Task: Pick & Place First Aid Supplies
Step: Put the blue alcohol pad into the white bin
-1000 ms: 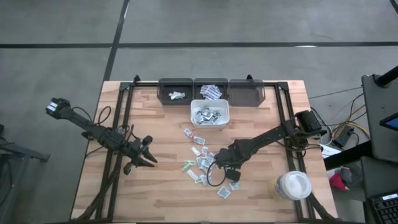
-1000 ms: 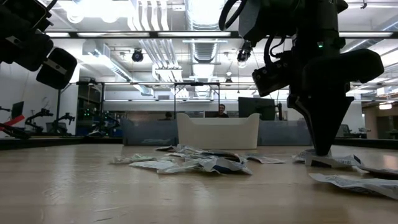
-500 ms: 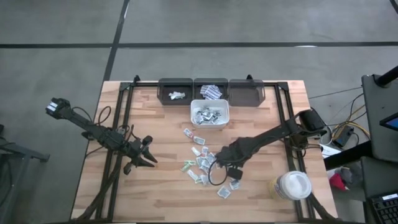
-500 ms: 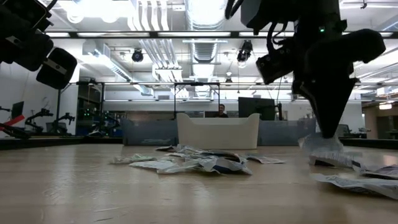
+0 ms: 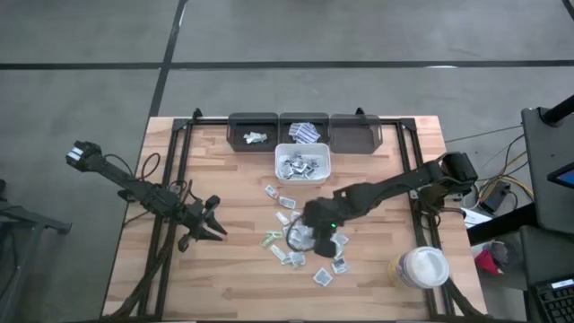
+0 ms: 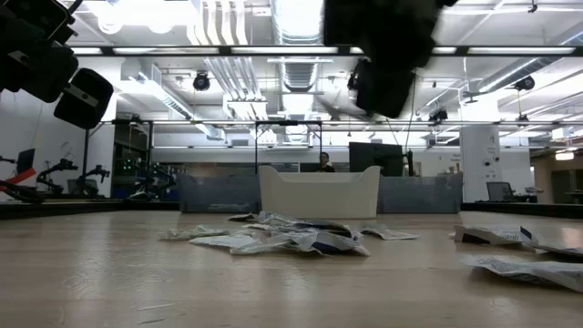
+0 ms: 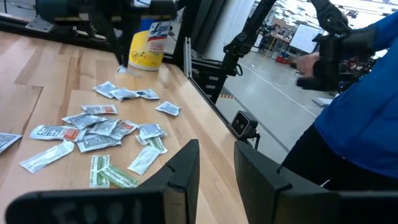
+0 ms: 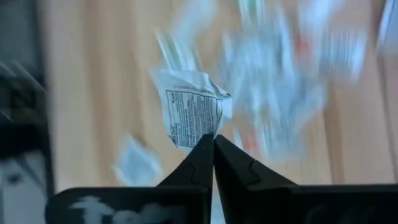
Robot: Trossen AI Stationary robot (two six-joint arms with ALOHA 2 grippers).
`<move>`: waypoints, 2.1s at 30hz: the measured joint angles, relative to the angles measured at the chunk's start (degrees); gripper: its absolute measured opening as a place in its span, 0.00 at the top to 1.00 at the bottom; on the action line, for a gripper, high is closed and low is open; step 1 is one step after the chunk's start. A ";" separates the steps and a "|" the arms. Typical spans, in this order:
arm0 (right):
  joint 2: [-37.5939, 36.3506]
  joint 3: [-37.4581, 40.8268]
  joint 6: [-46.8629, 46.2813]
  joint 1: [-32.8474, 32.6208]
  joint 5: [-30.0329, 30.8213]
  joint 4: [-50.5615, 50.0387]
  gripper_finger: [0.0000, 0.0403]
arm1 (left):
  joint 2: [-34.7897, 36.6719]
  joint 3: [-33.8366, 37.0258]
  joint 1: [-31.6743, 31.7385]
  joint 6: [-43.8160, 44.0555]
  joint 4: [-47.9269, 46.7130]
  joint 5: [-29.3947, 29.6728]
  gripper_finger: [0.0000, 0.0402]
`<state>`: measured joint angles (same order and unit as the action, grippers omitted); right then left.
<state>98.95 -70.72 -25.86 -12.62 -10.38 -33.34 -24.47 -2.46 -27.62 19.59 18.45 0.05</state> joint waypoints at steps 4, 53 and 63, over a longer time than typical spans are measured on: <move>-1.09 -0.08 0.81 2.91 3.65 13.05 0.98 | 0.00 0.00 -0.01 0.03 0.03 0.00 0.77; -1.20 -1.75 15.77 28.26 19.16 -1.90 0.88 | 8.44 -0.04 35.71 -10.48 -1.48 -34.58 0.77; -3.71 -4.52 9.16 26.71 6.91 -6.90 0.69 | 8.39 1.49 35.71 -10.67 -1.64 -35.08 0.77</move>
<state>95.23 -75.24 -16.70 14.09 -3.47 -40.24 -16.08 -0.97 8.09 8.93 16.81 -35.03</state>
